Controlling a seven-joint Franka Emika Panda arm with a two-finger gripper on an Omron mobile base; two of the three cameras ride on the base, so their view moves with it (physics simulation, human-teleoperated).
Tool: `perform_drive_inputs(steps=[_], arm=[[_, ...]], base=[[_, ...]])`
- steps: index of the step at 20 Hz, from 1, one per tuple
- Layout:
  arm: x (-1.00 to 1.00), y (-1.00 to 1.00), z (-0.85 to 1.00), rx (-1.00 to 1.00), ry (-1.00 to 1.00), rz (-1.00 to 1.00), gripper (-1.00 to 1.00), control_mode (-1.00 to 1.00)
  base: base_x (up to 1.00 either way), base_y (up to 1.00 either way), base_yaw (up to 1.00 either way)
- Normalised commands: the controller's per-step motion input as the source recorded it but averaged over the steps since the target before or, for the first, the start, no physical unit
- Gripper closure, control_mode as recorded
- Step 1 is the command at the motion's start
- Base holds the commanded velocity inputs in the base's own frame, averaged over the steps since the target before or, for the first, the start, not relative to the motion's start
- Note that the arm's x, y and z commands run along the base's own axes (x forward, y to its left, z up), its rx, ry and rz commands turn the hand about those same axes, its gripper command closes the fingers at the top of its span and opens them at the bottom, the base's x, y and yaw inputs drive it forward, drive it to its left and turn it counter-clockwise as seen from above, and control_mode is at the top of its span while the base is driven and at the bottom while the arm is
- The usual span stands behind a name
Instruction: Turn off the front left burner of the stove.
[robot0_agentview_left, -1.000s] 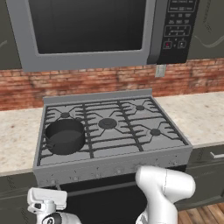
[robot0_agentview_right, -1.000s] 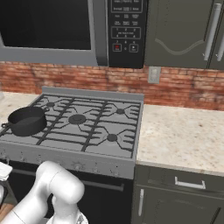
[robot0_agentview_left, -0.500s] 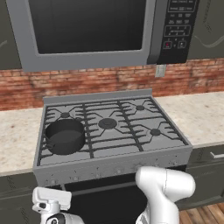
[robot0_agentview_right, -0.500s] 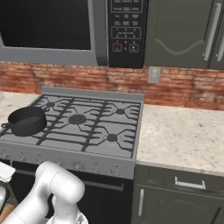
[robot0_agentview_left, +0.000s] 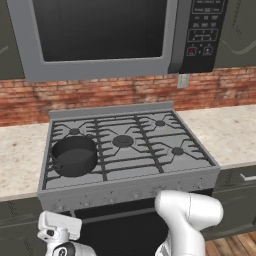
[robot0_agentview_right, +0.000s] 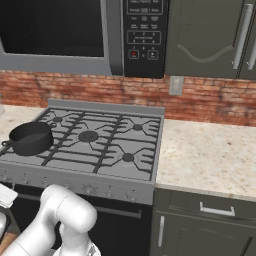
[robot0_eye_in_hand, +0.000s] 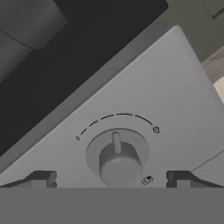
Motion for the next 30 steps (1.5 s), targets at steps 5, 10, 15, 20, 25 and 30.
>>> perform_drive_inputs(steps=[5,10,15,20,25,30], arm=[[0.06,0.0,-0.04,0.1,0.0,0.0,1.0,-1.0],[0.01,0.12,-0.18,0.06,0.0,0.0,1.0,-1.0],[0.03,0.32,-0.31,0.02,0.02,0.0,1.0,-1.0],[0.04,0.35,-0.49,0.01,0.1,0.0,1.0,-1.0],[0.0,0.08,-0.53,0.03,0.15,0.0,1.0,-1.0],[0.0,0.24,-0.42,0.09,0.1,0.0,1.0,-1.0]], base=[[0.0,0.0,0.0],[0.0,0.0,0.0],[0.0,0.0,0.0],[0.0,0.0,0.0],[0.0,0.0,0.0],[0.0,0.0,0.0]])
